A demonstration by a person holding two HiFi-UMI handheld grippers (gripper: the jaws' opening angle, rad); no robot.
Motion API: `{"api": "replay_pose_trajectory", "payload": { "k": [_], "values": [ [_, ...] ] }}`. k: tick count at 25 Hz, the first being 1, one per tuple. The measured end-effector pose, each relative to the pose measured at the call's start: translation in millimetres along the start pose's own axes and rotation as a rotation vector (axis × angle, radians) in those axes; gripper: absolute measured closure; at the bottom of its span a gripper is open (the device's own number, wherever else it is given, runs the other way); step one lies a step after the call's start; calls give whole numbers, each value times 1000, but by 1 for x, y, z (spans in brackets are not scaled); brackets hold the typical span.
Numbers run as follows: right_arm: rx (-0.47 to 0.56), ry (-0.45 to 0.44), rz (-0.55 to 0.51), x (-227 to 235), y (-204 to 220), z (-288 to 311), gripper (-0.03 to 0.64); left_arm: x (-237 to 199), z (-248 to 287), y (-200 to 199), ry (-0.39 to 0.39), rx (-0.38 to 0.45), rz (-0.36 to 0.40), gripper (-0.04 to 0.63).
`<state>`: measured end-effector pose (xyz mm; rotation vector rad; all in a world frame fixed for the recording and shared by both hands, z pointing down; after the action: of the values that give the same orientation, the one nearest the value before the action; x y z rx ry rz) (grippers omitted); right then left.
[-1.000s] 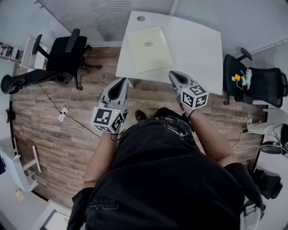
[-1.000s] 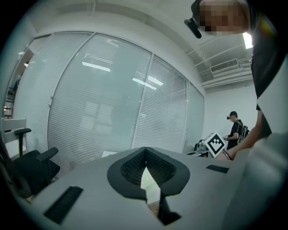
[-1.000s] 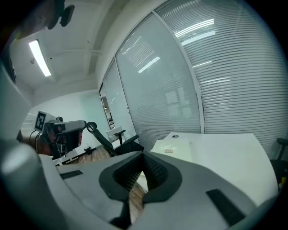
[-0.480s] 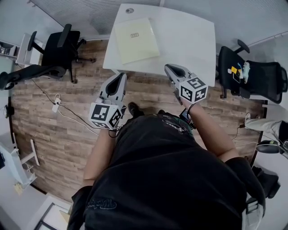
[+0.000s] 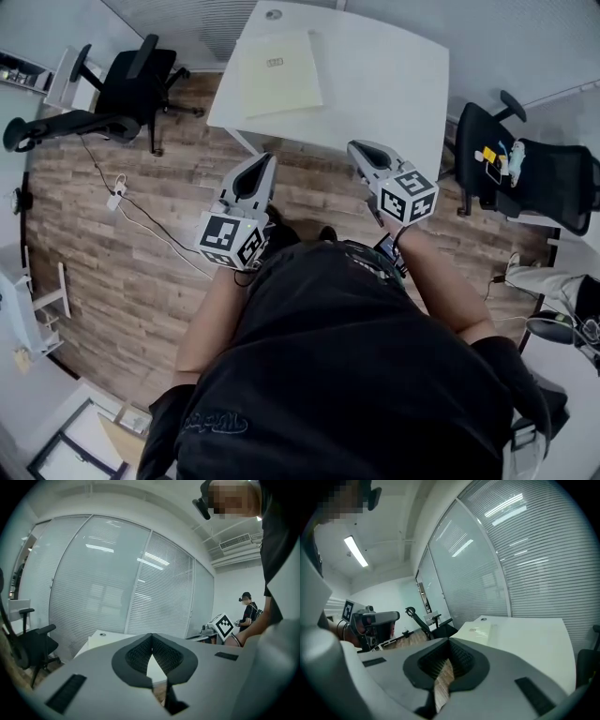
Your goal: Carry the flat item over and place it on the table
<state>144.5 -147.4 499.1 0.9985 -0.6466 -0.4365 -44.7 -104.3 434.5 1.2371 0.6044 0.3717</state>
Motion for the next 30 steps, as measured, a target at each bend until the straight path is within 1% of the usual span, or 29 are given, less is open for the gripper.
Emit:
{"api": "replay_pose_trajectory", "payload": {
  "k": [8,14,18,24,30],
  "values": [
    [13,-42,-16,-3,12,-38,595,47,-17,21,-54,1,-15,581],
    [10,-66,-19,-11,24,-59,595,62,-36,36,-93,-23,-23,581],
    [8,-73,-32,-23,31,-67,595,65,-46,37,-104,-19,-25,581],
    [21,-65,-21,-35,37,-74,595,67,-54,42,-89,-32,-17,581],
    [31,-31,-29,-44,37,-80,595,64,-66,43,-55,-42,-9,581]
  ]
}}
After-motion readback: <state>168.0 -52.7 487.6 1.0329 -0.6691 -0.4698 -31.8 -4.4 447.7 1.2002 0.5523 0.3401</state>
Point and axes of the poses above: the fingertips, and each gripper's own axes: z forward along the fingers, x to its right, y out of its underside, the point moved 3 cm from there along -z, backward along the fingers, and after that the axes turned 2 degrees about y, right-handed, at the moved point
